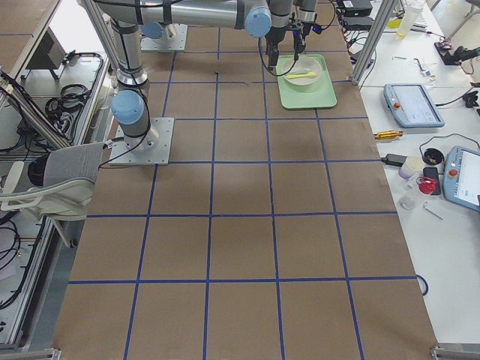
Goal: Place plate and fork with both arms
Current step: 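Carry the plate with the left gripper onto the green tray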
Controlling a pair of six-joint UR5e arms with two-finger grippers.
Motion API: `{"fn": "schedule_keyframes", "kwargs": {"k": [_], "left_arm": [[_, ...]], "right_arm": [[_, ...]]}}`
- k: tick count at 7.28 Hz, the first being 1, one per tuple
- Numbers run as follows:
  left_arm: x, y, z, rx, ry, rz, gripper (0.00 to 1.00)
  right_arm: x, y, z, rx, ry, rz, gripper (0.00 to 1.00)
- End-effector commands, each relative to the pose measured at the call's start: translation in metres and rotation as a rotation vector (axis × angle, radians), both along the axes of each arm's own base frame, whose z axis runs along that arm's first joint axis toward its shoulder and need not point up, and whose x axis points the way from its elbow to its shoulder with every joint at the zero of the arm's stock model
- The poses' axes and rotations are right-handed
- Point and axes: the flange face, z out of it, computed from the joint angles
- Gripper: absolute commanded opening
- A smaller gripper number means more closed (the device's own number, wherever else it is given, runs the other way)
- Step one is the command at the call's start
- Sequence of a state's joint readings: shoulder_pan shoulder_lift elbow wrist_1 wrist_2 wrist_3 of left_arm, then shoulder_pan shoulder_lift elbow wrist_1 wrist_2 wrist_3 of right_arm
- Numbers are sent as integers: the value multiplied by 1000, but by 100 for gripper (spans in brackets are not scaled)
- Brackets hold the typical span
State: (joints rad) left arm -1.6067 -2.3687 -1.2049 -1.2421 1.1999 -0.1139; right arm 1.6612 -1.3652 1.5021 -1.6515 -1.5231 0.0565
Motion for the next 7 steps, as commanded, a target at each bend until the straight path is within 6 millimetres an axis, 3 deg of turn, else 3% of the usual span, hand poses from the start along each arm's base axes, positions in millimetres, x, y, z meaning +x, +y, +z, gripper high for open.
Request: {"fn": "schedule_keyframes", "kwargs": {"k": [1, 3, 4, 7], "left_arm": [[-21, 3, -6, -1, 20, -19, 0], [-29, 5, -7, 5, 33, -23, 0], [-42, 7, -4, -26, 41, -45, 0], [-41, 7, -17, -30, 29, -58, 0]], "right_arm": [[1, 0, 0, 1, -1, 1, 100], [2, 1, 0, 0, 2, 3, 100], [3, 1, -1, 2, 0, 3, 100], [2, 1, -1, 0, 6, 5, 100]]}}
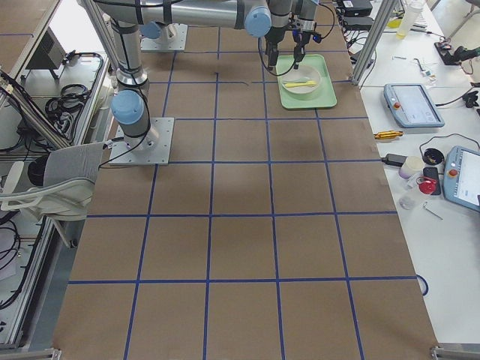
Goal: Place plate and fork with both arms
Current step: 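Release the plate on the tray and raise the left gripper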
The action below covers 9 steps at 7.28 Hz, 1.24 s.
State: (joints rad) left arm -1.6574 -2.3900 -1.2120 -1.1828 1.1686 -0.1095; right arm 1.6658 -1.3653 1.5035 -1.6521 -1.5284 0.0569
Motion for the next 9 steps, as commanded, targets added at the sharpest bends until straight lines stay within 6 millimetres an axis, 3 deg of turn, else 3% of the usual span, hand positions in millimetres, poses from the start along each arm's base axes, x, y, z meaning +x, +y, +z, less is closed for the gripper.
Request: {"fn": "schedule_keyframes", "kwargs": {"k": [1, 2, 3, 4, 5, 6, 7, 8, 9], "left_arm": [[0, 1, -3, -6, -3, -35, 0], [0, 1, -2, -7, -3, -38, 0], [0, -1, 8, -23, -2, -15, 56], [0, 0, 23, -42, -1, -6, 100], [0, 3, 36, -48, -2, -7, 100], [5, 7, 62, -73, -27, -7, 100], [25, 16, 88, -61, -172, -10, 100], [48, 24, 113, -31, -196, 3, 100], [78, 34, 133, 6, -199, -29, 100]], "right_arm": [[0, 0, 0, 0, 1, 2, 100], [0, 0, 0, 0, 1, 2, 100], [0, 0, 0, 0, 1, 3, 100], [0, 0, 1, -4, 2, 11, 100], [0, -5, 3, -42, -2, 22, 100], [3, -26, 0, -124, -12, 22, 100], [10, -55, -22, -215, -35, 18, 100], [15, -77, -52, -248, -38, 32, 100], [22, -101, -70, -260, -41, 30, 88]]}}
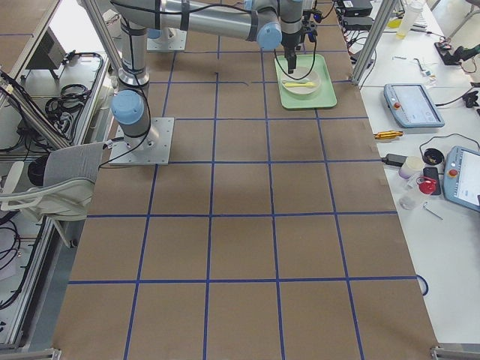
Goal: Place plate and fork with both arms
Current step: 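Lower the right gripper into the plate and grasp the yellow fork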
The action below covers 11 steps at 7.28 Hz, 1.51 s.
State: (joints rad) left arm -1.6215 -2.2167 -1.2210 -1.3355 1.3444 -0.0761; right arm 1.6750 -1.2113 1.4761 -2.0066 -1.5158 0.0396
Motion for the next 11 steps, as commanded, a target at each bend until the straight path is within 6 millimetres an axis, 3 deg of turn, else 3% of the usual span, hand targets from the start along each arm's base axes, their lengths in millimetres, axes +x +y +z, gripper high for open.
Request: {"fn": "schedule_keyframes", "kwargs": {"k": [1, 2, 3, 4, 5, 8, 11], "left_arm": [[66, 25, 41, 55, -75, -68, 100], [85, 40, 44, 65, -107, -65, 100], [90, 48, 44, 64, -107, -56, 100], [91, 51, 48, 61, -109, -56, 100], [89, 54, 46, 66, -109, -56, 100], [87, 60, 42, 76, -105, -61, 100], [88, 62, 32, 71, -105, -61, 100]], "right_arm": [[33, -53, -39, -42, -11, 19, 87], [63, -75, -56, -40, -21, 5, 78], [77, -86, -68, -39, -21, 6, 74], [77, -90, -84, -22, -16, 6, 62], [82, -92, -109, 10, -9, 8, 61], [102, -90, -146, 57, -1, -10, 58], [104, -89, -169, 90, -1, -41, 58]]}}
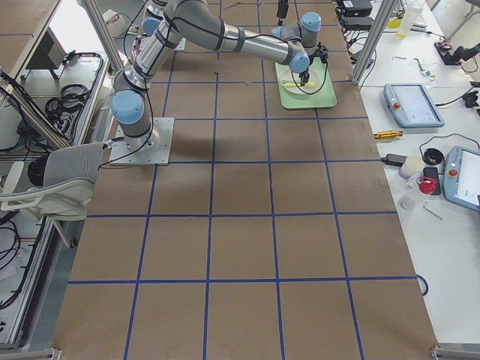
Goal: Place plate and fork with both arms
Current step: 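Lower the right gripper into the plate and grasp the yellow fork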
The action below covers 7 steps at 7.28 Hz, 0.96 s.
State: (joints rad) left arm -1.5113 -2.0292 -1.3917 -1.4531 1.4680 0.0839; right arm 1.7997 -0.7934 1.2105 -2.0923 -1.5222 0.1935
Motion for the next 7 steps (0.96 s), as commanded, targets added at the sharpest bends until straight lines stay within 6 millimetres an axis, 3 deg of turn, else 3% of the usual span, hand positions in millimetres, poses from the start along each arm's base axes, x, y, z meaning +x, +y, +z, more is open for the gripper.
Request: {"fn": "schedule_keyframes", "kwargs": {"k": [1, 7], "left_arm": [[1, 2, -12, -19, -3, 3, 100], [2, 4, -14, -34, -5, 4, 100]], "right_arm": [[1, 1, -14, 21, 2, -21, 58], [3, 1, -33, 51, 2, -38, 58]]}}
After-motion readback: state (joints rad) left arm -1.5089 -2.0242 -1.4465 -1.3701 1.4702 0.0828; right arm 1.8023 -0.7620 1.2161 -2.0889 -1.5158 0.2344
